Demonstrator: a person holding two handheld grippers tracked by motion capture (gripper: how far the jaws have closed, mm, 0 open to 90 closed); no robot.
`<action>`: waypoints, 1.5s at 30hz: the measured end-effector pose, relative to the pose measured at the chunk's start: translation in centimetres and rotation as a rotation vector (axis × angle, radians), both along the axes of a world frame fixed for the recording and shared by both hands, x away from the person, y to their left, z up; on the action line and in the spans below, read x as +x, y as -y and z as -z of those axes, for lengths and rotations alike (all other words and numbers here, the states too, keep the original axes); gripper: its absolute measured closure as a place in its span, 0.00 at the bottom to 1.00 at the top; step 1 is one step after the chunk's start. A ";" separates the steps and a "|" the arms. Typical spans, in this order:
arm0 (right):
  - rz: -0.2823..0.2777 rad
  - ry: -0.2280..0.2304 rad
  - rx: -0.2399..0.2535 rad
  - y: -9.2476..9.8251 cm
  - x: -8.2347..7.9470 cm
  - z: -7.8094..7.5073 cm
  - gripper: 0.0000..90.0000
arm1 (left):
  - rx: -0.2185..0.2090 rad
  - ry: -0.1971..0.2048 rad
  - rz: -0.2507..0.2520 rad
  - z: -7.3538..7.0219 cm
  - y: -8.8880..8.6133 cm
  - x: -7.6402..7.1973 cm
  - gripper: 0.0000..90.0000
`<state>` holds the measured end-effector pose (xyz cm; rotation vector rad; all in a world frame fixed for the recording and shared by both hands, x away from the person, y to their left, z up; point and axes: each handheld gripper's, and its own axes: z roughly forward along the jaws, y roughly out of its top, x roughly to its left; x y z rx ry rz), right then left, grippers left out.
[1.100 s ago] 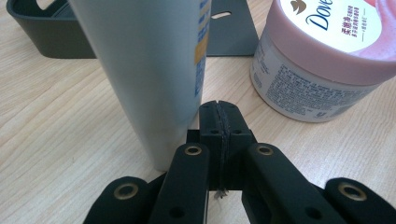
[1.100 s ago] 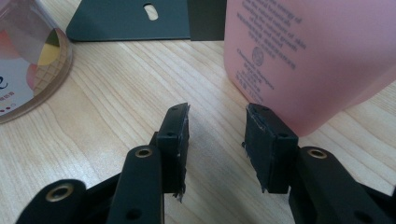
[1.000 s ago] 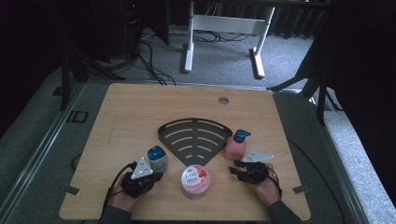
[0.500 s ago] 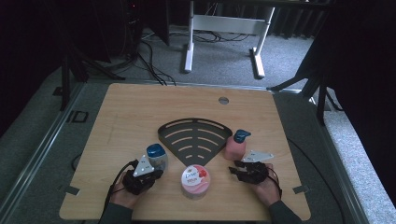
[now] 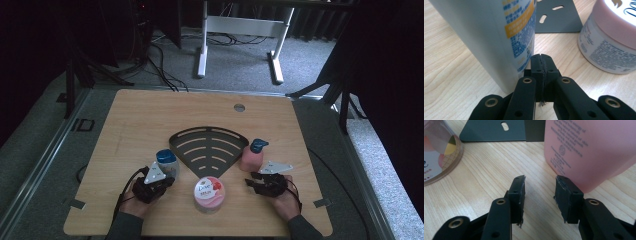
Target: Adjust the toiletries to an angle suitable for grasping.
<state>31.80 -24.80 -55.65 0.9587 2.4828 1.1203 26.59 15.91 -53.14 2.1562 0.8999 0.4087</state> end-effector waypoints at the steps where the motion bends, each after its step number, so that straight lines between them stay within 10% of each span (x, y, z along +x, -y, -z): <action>1: 0.000 0.000 0.000 0.0 0.0 0.0 0.66 | -0.001 0.001 -0.001 0.0 0.0 0.1 1.00; 45: -0.001 -0.003 0.004 0.0 0.0 0.0 0.66 | 0.044 0.017 -0.002 0.7 -0.7 4.7 0.99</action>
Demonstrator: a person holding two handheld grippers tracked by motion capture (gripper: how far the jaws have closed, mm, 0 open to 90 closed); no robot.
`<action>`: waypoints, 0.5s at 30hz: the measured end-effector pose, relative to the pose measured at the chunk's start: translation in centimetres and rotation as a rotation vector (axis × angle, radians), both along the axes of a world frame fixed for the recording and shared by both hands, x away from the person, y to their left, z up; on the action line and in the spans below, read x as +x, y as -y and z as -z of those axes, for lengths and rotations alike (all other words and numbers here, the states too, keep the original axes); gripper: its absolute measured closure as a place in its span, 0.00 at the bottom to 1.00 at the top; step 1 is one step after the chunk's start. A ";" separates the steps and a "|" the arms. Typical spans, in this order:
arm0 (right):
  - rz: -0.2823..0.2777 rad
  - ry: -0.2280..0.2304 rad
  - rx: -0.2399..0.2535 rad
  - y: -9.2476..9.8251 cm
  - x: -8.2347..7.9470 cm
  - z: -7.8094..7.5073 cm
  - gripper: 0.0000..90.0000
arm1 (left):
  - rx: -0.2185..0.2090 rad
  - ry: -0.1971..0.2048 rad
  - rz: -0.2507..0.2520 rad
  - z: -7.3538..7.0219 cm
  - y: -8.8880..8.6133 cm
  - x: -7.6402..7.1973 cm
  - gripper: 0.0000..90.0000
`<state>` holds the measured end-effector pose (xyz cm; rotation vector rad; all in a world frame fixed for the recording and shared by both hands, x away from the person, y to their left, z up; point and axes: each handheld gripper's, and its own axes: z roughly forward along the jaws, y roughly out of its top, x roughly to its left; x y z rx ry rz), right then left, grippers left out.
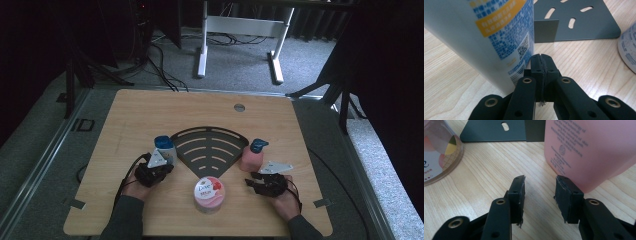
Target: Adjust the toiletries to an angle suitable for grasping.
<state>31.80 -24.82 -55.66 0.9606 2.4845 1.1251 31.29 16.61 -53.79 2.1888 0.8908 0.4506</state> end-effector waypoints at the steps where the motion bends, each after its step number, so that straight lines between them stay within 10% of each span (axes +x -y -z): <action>1: 0.000 0.000 0.000 0.0 0.0 0.0 0.66 | -0.001 -0.001 -0.002 0.0 0.0 0.0 0.99; 15: -0.001 -0.004 0.000 0.0 0.0 0.0 0.66 | -0.009 -0.005 -0.017 0.2 -0.1 0.9 0.99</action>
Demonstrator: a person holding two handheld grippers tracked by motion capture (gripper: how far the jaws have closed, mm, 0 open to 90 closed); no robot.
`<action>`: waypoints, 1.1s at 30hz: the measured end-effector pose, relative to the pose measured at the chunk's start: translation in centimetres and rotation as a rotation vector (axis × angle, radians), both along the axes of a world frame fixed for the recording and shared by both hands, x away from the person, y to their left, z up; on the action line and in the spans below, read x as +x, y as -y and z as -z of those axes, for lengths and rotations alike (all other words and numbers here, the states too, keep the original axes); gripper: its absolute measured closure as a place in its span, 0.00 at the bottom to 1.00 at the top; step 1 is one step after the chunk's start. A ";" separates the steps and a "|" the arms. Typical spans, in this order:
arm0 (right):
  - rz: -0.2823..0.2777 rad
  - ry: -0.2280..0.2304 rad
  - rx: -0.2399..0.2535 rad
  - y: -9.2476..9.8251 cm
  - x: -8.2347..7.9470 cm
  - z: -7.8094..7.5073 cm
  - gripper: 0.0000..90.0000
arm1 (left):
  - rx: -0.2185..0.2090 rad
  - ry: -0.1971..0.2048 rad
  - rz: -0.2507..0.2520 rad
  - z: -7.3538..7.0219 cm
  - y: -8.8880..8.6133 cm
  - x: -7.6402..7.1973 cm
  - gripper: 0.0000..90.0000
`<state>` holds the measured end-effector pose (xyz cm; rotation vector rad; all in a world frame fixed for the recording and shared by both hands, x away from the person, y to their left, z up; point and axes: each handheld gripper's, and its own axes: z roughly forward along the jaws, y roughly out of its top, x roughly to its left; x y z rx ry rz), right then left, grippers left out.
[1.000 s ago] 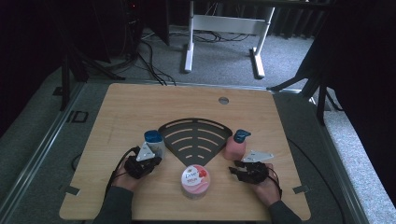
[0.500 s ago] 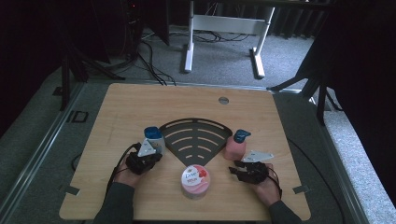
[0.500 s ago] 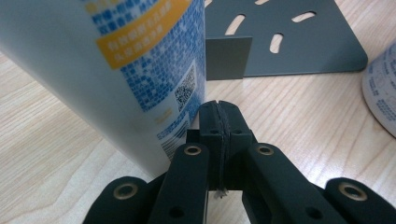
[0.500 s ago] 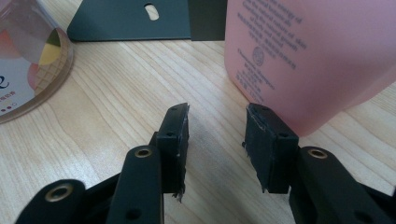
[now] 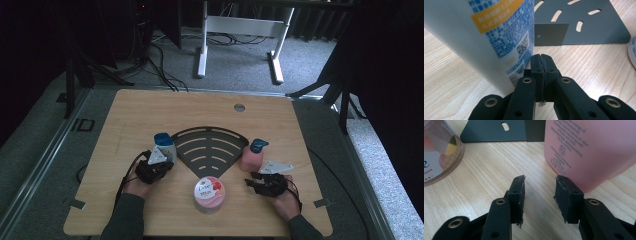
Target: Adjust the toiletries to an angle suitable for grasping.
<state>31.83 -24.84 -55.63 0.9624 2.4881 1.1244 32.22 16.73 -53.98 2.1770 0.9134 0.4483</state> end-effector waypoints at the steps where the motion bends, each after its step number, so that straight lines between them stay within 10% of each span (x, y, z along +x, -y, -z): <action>1: 0.000 0.000 0.000 0.0 0.0 0.0 0.66 | -0.002 0.000 -0.001 0.0 0.0 0.0 0.99; 19: -0.008 -0.006 0.006 -0.1 0.0 0.0 0.63 | -0.035 0.021 -0.009 -0.6 -0.3 -1.5 0.85; 33: -0.028 0.009 -0.050 -0.8 -0.3 -0.2 0.53 | -0.064 -0.019 0.102 -0.4 1.5 -3.7 0.67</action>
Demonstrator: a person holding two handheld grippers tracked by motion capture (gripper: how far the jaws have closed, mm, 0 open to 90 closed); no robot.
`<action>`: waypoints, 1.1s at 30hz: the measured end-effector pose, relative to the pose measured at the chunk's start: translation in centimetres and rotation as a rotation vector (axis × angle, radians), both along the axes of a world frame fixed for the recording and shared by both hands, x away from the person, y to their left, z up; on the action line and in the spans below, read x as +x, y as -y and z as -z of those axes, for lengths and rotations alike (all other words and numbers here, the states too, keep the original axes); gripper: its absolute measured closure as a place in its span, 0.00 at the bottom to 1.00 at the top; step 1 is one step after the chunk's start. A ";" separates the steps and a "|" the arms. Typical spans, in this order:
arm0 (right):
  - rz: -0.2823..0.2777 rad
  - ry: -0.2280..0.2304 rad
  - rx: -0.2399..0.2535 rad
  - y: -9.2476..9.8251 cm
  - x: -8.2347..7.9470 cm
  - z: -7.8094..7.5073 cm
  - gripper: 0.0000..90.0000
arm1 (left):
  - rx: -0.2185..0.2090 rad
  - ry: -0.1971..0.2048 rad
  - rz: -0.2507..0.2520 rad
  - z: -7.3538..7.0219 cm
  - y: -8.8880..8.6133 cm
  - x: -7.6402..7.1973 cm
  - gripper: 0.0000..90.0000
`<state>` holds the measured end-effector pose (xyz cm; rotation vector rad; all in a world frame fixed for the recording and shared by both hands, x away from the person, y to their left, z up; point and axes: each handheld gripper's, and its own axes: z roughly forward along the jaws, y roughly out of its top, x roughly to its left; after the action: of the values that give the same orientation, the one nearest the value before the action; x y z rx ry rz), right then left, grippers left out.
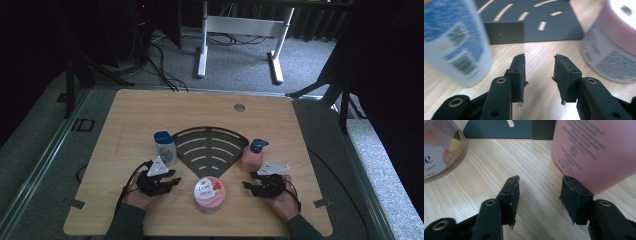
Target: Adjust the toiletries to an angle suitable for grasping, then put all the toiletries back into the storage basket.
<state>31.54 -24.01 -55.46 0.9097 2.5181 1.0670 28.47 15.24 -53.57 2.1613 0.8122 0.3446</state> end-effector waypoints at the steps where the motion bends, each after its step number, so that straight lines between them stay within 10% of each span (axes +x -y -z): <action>1: 0.002 -0.001 -0.005 -0.1 -0.1 0.0 0.51 | 0.006 0.000 0.011 0.0 0.2 -0.1 0.67; 24: -0.005 -0.013 -0.004 -0.6 -0.1 -0.1 0.49 | -0.007 -0.012 0.144 0.0 2.1 -1.3 0.56; 33: -0.104 -0.035 0.010 -1.8 -0.8 -0.1 0.43 | -0.010 -0.006 0.173 0.1 2.6 -1.7 0.54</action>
<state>30.76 -22.22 -55.40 0.8152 2.6163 1.1045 26.75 12.61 -53.67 2.2050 0.6232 0.2452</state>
